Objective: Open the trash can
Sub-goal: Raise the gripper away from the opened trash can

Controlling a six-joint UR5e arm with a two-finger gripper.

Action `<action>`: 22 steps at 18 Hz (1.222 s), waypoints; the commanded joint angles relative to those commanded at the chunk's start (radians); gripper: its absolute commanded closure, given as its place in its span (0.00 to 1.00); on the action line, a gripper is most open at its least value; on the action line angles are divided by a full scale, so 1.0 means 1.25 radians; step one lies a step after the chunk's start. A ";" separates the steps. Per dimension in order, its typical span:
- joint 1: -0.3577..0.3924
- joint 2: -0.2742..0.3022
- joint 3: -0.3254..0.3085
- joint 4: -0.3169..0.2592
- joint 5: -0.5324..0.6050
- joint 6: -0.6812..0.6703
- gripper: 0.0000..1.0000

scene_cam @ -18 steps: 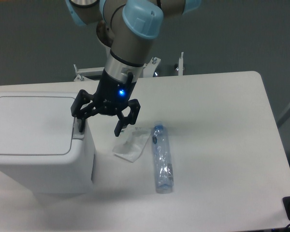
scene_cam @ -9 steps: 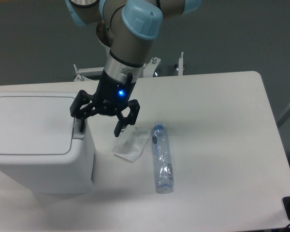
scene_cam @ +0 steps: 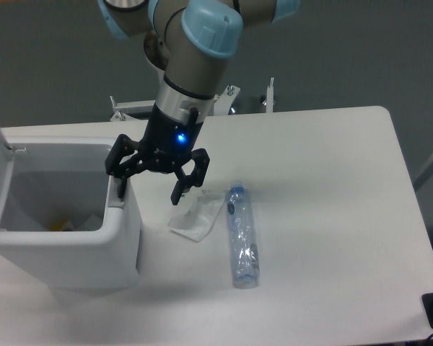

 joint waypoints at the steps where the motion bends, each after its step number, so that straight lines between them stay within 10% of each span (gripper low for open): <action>1: 0.006 -0.001 0.022 0.002 0.007 0.001 0.00; 7: 0.087 -0.004 0.113 0.002 0.106 0.055 0.00; 16: 0.206 0.038 0.051 -0.065 0.377 0.310 0.00; 22: 0.297 0.080 0.020 -0.126 0.391 0.568 0.00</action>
